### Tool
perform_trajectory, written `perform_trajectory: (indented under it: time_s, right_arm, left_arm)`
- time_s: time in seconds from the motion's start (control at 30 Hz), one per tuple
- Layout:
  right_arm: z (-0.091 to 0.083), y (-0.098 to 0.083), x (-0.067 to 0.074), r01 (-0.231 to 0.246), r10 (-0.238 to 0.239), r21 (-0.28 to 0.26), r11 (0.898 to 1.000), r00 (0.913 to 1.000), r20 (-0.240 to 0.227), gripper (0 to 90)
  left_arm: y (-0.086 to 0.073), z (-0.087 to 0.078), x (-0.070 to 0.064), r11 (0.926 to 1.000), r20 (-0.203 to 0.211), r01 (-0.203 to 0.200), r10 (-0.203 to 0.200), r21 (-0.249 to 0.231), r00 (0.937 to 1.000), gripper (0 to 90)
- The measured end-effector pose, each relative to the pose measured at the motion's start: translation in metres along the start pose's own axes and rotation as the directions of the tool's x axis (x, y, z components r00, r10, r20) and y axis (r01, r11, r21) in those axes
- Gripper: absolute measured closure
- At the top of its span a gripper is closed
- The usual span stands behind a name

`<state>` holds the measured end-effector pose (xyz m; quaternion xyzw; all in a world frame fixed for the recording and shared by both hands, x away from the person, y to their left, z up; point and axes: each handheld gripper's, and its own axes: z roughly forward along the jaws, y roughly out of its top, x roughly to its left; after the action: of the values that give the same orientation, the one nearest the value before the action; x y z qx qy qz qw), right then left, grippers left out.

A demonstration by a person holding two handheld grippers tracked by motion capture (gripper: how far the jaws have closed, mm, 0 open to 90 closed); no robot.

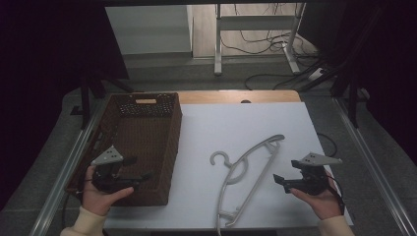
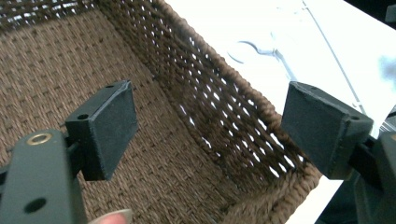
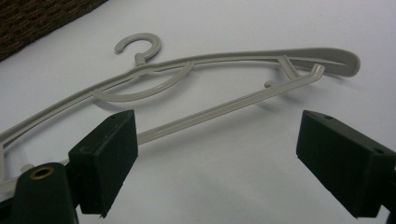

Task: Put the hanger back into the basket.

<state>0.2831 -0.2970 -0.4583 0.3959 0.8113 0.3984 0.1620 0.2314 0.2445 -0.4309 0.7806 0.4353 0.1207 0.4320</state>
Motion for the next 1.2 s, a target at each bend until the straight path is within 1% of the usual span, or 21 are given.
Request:
perform_trajectory:
  time_s: [0.07,0.13,0.2,0.3,0.4,0.5,0.6,0.77,0.87,0.9,1.03,1.13,1.2]
  right_arm:
    - [0.001,0.001,-0.001,-0.001,0.001,0.0,1.0,1.0,0.001,12.4]
    - [0.001,0.0,-0.002,-0.008,0.008,0.006,1.0,1.0,0.003,11.6]
    - [0.001,-0.001,-0.003,-0.012,0.012,0.01,1.0,0.9999,0.01,11.0]
    - [0.0,0.0,-0.003,-0.02,0.019,0.009,1.0,0.9996,0.023,11.1]
    - [0.0,0.003,-0.002,-0.021,0.021,0.011,1.0,0.9996,0.02,12.2]
    - [0.001,0.005,0.002,-0.006,0.005,0.027,1.0,0.9998,0.019,12.5]
    - [-0.002,0.006,0.005,0.006,-0.006,0.019,1.0,0.9998,0.02,13.1]
    - [-0.006,0.008,0.007,0.016,-0.016,0.008,1.0,0.9996,0.021,14.8]
    - [-0.006,0.009,0.004,0.002,-0.002,0.006,1.0,0.9998,0.02,14.9]
    - [-0.006,0.009,0.004,-0.013,0.013,0.006,1.0,0.9998,0.018,15.5]
    - [-0.005,0.012,0.003,-0.02,0.02,0.007,1.0,0.9994,0.027,16.7]
    - [-0.005,0.016,0.006,-0.021,0.021,0.015,1.0,0.9995,0.022,18.2]
    - [-0.003,0.019,0.008,-0.021,0.02,0.025,0.999,0.9994,0.027,18.6]
  left_arm:
    - [0.002,-0.001,-0.001,1.0,0.001,-0.01,0.01,-0.001,1.0,18.4]
    - [0.003,-0.002,-0.001,0.9999,-0.001,-0.01,0.01,-0.004,1.0,18.4]
    - [0.002,-0.002,-0.001,1.0,0.001,-0.001,0.001,-0.002,1.0,18.4]
    - [0.001,-0.002,-0.001,1.0,-0.004,0.001,-0.001,0.006,1.0,18.5]
    - [0.0,-0.003,-0.003,1.0,-0.008,-0.002,0.002,0.005,1.0,18.6]
    - [0.0,-0.004,-0.003,1.0,-0.013,-0.003,0.003,0.007,0.9999,18.6]
    - [0.0,-0.005,-0.004,1.0,-0.008,0.006,-0.006,0.005,0.9999,18.6]
    - [0.0,-0.006,-0.005,1.0,-0.009,0.003,-0.003,0.001,1.0,18.7]
    - [0.0,-0.005,-0.004,1.0,-0.009,0.009,-0.009,-0.004,0.9999,18.7]
    - [-0.001,-0.005,-0.003,0.9999,-0.008,0.011,-0.011,-0.004,0.9999,18.8]
    - [-0.001,-0.003,-0.003,0.9999,-0.006,0.014,-0.014,-0.002,0.9999,18.9]
    - [-0.001,-0.002,-0.004,0.9999,-0.005,0.011,-0.011,-0.001,0.9999,18.9]
    - [-0.001,-0.002,-0.005,1.0,-0.003,0.009,-0.009,0.0,1.0,18.8]
